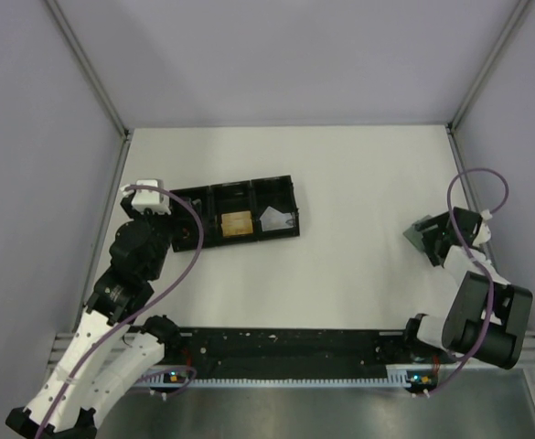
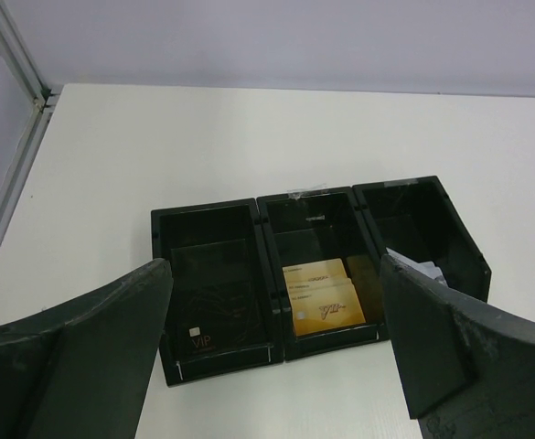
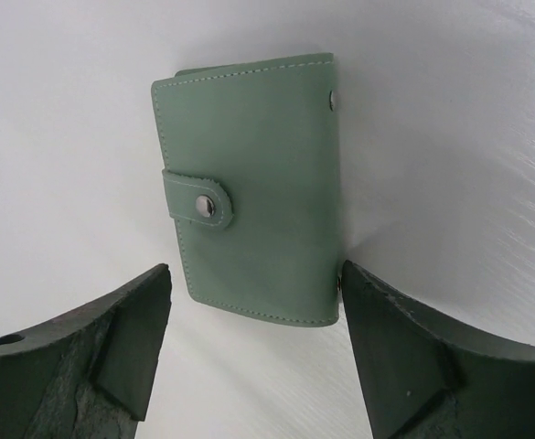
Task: Take the credit cards out of the card holder
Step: Open the card holder at the center of the board.
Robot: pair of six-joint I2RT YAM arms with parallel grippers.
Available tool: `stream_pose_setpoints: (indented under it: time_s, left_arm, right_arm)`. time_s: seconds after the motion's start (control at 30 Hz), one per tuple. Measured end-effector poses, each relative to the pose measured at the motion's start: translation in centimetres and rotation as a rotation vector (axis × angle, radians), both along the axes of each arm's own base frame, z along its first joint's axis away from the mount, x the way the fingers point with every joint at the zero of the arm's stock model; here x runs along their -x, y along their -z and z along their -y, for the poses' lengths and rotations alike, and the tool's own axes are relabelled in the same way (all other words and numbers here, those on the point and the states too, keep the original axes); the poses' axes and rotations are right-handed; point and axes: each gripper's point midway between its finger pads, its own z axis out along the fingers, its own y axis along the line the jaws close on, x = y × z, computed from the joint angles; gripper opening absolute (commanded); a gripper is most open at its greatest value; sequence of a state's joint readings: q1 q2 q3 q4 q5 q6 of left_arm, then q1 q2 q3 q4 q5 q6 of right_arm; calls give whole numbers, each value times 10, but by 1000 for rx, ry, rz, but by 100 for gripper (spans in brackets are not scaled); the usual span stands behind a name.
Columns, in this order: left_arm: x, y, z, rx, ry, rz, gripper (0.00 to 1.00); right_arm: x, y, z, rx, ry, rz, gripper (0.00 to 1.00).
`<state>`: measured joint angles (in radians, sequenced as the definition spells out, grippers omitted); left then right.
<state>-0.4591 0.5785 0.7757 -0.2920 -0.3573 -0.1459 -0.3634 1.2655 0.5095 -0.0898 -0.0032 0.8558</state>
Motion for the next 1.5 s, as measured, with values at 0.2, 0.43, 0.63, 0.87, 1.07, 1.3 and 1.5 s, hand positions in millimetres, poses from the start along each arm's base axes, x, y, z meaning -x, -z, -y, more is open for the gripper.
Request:
stream_pose_setpoints:
  time_s: [0.2,0.43,0.63,0.87,1.07,1.3,1.5]
  left_arm:
    - [0,0,0,-3,0,1,99]
    - [0,0,1,-2,6,1,99]
    - [1,0,9,7,50,0,99]
    - [3,3,41,66,202,-26,99]
    - [6,29,88,164,386,-171,99]
    - [26,69,138,285,519,-326,99]
    - [45,110,175,348,559,-457,98]
  right_arm:
    - [-4,1,-3,-18,3,46,58]
    - [1,8,-4,-29,17,44,29]
    - [4,9,-7,-23,-14,43,3]
    - [6,2,-36,5,-168,58,0]
    - [12,-13,-113,5,-480,93,0]
    - [38,-40,-206,-50,-846,195,0]
    - [77,-54,-263,-123,-1081,289,0]
